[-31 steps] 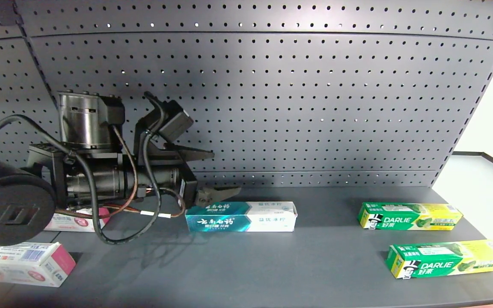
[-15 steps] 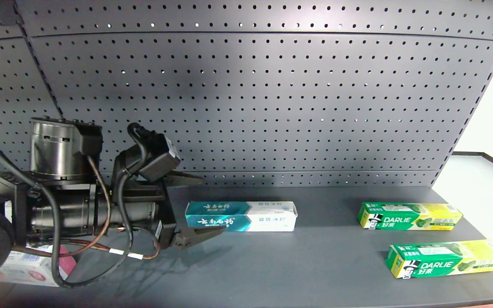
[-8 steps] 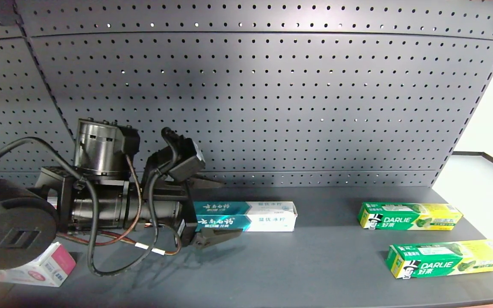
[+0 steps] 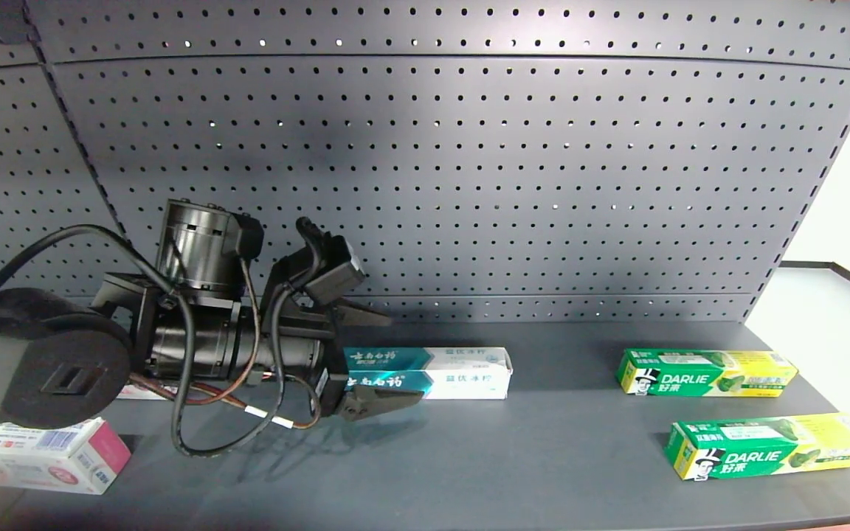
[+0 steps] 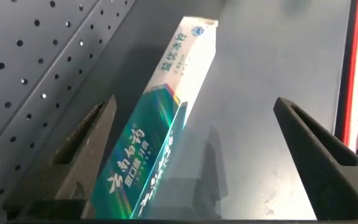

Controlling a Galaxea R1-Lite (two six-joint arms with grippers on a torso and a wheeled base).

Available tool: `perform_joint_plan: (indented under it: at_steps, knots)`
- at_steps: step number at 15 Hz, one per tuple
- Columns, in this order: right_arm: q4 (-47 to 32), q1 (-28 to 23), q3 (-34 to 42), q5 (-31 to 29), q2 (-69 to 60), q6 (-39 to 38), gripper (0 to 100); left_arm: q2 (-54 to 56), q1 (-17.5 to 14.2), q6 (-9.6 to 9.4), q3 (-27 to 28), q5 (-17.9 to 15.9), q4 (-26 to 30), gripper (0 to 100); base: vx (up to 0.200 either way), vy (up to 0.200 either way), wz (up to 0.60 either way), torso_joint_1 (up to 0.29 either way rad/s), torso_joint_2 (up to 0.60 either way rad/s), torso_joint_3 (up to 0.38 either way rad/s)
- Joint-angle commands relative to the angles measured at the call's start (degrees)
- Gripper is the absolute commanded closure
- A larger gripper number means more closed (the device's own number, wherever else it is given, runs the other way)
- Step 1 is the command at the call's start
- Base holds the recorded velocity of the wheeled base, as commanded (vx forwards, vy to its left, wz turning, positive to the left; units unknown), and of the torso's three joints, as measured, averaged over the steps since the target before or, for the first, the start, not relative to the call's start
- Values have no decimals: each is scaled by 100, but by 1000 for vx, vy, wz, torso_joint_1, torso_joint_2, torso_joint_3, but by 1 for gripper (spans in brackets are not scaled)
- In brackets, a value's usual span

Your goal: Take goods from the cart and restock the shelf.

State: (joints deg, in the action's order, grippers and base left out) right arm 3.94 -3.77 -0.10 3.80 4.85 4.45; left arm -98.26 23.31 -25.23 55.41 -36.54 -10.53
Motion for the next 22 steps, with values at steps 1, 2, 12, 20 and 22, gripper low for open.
perform_joint_plan:
  at_steps: [1,2,12,20,22]
  knots:
    - [2,-1,1,6,7,3,100,-62,-2,1,58,6,104,0,0,0,0,0,0,0]
    - [2,-1,1,-2,7,3,100,-115,-11,-8,137,-3,227,0,0,0,0,0,0,0]
    - [2,-1,1,6,7,-6,100,-836,-512,-992,1218,-961,1343,0,0,0,0,0,0,0]
    - [2,-1,1,-2,7,3,100,-1213,-608,-1159,1543,-1479,1370,0,0,0,0,0,0,0]
    - [2,-1,1,-2,7,3,100,-1266,-643,-1335,1561,-1479,1378,0,0,0,0,0,0,0]
